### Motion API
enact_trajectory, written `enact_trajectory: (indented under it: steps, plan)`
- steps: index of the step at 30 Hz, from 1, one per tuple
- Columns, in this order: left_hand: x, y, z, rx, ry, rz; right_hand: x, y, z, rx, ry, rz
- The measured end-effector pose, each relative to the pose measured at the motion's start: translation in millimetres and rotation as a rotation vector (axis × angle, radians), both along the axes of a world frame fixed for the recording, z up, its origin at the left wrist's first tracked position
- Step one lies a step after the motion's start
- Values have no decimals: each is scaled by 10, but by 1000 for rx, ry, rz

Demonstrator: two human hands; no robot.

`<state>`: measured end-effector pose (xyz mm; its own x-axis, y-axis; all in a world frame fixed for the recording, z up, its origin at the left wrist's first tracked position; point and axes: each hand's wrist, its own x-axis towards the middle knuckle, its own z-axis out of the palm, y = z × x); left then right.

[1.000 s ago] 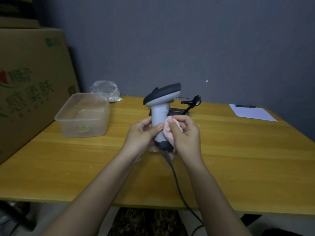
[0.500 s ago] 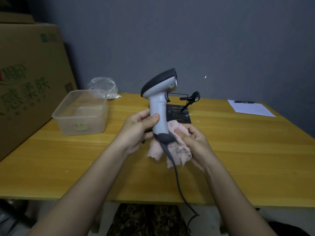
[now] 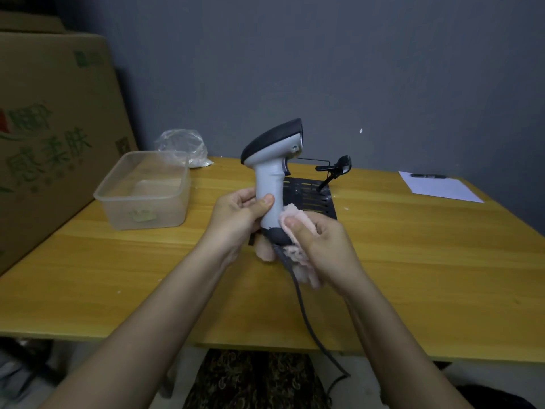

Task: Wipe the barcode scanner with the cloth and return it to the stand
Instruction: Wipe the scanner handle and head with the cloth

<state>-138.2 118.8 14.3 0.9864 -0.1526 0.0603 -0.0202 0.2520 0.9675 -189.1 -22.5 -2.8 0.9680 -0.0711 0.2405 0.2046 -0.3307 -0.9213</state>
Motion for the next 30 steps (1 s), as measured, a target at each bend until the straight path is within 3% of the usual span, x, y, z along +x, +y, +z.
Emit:
enact_trajectory:
  steps: [3,4,6,9,11,14,18,24,30]
  plan:
    - [32,0,-43,26,28,65,-50,-61,-54,-680,-273,-78]
    - [35,1,-59,32,40,82,-60,-101,-55,-771,-300,-72]
    - [35,-12,-79,26,66,100,-55,-174,-57,-673,-303,-115]
    - [6,-103,-59,-8,86,115,-49,-19,-67,-251,-200,-118]
    - [-31,-183,-56,18,64,158,-6,167,-149,-210,-84,-163]
    - [-67,-191,-63,2,65,196,42,250,-200,-201,-114,-236]
    - [-39,-56,-74,45,14,118,94,96,-155,68,-16,-52]
    - [6,42,-127,85,9,8,110,-103,-38,145,-39,-134]
    - [-53,-89,-68,54,-13,83,73,245,-26,-125,-79,-95]
